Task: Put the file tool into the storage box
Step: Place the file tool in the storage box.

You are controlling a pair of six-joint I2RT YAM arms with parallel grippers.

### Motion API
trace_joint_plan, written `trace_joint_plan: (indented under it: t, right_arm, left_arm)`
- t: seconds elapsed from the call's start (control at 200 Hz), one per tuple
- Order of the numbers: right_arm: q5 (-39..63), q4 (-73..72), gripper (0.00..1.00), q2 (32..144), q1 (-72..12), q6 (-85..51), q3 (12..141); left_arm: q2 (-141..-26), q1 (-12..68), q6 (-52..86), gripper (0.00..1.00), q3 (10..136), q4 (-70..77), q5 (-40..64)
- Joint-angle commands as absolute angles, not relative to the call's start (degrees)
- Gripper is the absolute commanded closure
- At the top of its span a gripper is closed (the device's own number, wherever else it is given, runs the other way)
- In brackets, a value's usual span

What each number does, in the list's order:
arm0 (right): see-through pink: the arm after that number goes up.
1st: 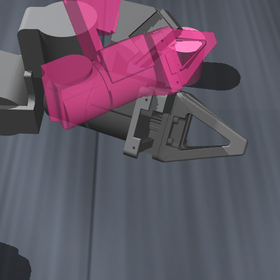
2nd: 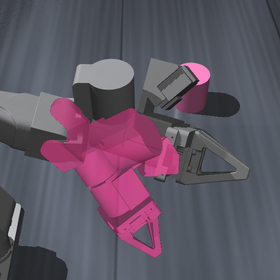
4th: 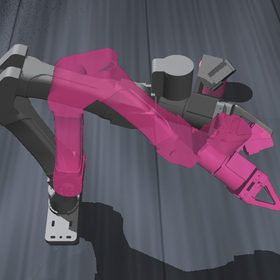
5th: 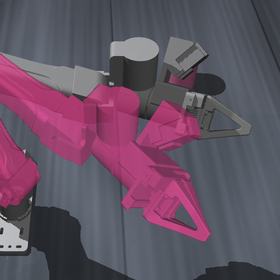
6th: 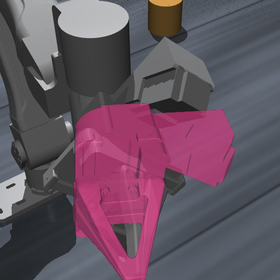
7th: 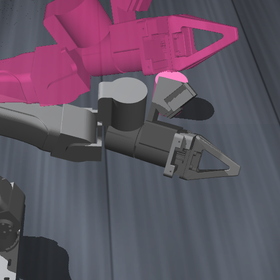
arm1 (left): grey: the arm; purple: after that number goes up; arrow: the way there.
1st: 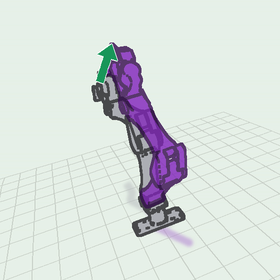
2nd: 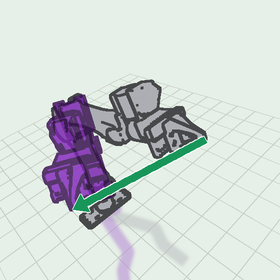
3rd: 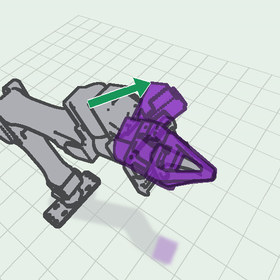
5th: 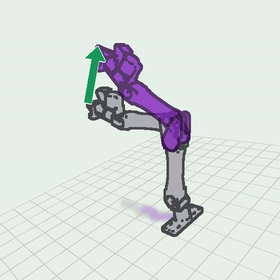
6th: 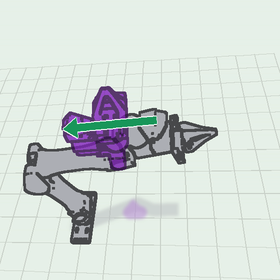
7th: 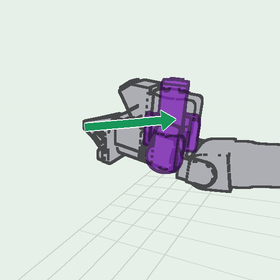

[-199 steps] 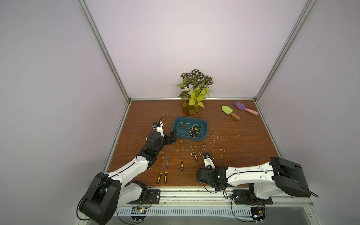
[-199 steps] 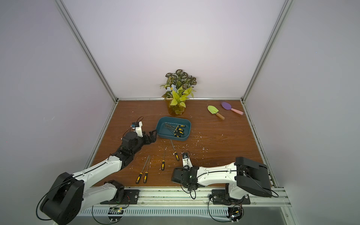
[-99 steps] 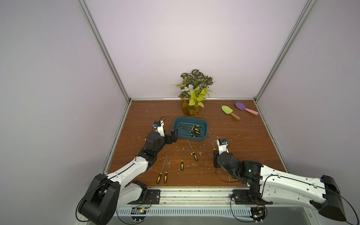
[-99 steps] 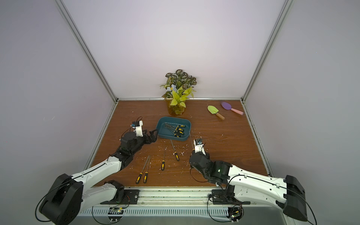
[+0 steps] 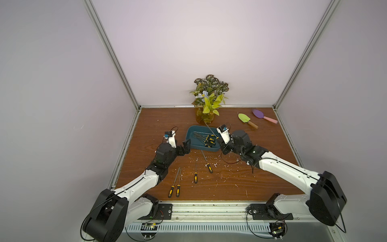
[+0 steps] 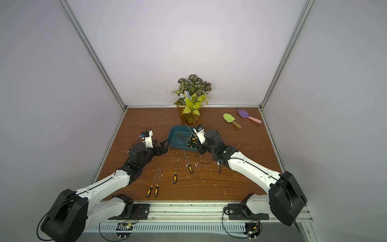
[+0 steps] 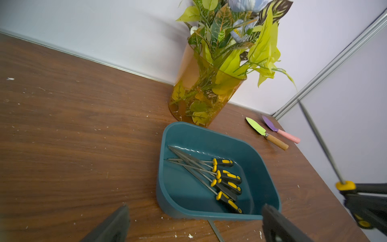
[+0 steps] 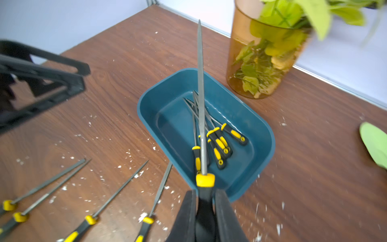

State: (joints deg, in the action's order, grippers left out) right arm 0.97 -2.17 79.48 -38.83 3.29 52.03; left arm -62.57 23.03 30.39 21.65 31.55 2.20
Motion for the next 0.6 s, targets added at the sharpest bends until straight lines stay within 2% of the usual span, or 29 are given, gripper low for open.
trace_joint_plan:
  t: [0.0, 0.12, 0.38, 0.596]
  right_arm:
    - [11.77, -7.38, 1.00, 84.64, -35.62, 14.17, 56.33]
    - [16.68, -7.95, 1.00, 91.71, -32.90, 18.19, 60.53]
    - [19.36, -1.62, 1.00, 106.53, -31.46, 23.81, 71.89]
    - [22.27, 4.91, 1.00, 113.59, -31.46, 26.00, 78.53]
  left_arm:
    - [-60.94, 22.85, 29.28, 0.00, 20.92, 32.10, 0.14]
    - [-60.14, 22.83, 29.18, 0.00, 20.87, 31.66, -0.22]
    - [-59.77, 22.84, 29.18, 0.00, 20.92, 31.04, -1.39]
    - [-59.58, 22.85, 29.04, 0.00, 20.92, 30.85, -1.81]
